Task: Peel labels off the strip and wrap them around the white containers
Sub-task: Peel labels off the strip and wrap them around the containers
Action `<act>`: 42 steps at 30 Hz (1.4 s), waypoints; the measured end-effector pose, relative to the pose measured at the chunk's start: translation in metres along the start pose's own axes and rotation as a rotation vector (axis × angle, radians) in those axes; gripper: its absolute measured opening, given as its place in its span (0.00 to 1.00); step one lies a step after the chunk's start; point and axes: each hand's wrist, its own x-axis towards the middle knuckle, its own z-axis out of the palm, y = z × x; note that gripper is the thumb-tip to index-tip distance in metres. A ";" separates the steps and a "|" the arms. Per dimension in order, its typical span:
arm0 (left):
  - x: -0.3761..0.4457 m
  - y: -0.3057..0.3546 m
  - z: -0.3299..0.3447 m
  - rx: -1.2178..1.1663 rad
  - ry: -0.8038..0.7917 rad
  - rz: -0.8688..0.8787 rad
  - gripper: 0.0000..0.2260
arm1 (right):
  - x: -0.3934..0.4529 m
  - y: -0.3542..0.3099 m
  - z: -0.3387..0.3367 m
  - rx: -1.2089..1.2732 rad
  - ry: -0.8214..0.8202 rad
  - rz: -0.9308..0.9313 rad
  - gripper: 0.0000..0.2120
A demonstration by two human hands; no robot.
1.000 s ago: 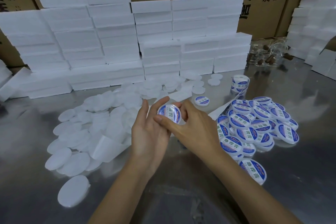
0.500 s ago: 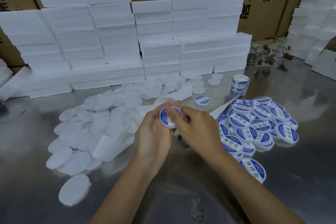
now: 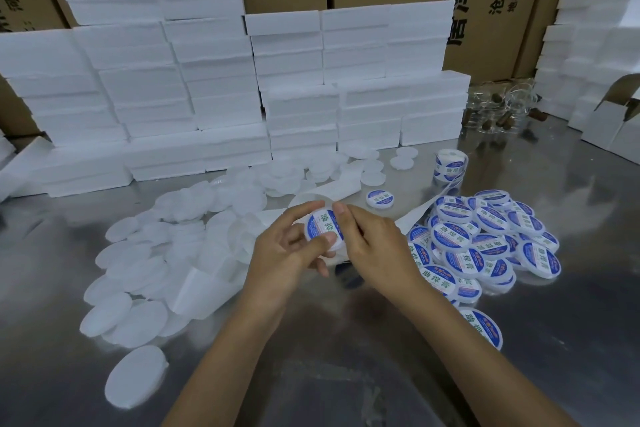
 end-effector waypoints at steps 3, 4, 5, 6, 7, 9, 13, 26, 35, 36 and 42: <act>-0.002 0.002 0.001 -0.048 0.107 -0.021 0.13 | -0.002 -0.004 -0.001 0.000 -0.022 -0.030 0.29; -0.002 0.003 0.001 -0.059 0.151 -0.027 0.11 | -0.003 -0.007 0.000 -0.001 -0.032 -0.040 0.29; -0.002 0.003 0.001 -0.057 0.195 -0.024 0.09 | -0.004 -0.009 0.001 0.002 -0.042 -0.046 0.29; -0.002 0.002 0.001 -0.049 0.236 -0.016 0.08 | -0.005 -0.011 0.002 0.013 -0.053 -0.050 0.28; -0.002 0.002 0.001 -0.040 0.271 -0.005 0.07 | -0.006 -0.013 0.003 0.033 -0.069 -0.050 0.27; -0.002 0.002 0.003 -0.027 0.324 0.004 0.08 | -0.006 -0.014 0.005 0.094 -0.104 -0.036 0.26; -0.002 0.001 0.006 -0.004 0.289 -0.004 0.04 | -0.002 -0.010 0.002 0.086 -0.118 0.003 0.24; -0.003 -0.007 0.011 0.081 -0.006 -0.049 0.18 | 0.025 0.045 -0.073 -0.157 0.081 0.289 0.23; 0.004 -0.026 -0.003 0.226 0.037 -0.088 0.11 | 0.017 0.093 -0.117 -0.536 0.176 0.670 0.18; 0.004 -0.029 -0.004 0.222 0.033 -0.088 0.11 | 0.017 0.091 -0.115 -0.529 0.216 0.652 0.17; 0.011 -0.041 -0.010 0.183 0.058 -0.096 0.11 | 0.052 0.069 -0.084 -0.487 0.283 0.348 0.07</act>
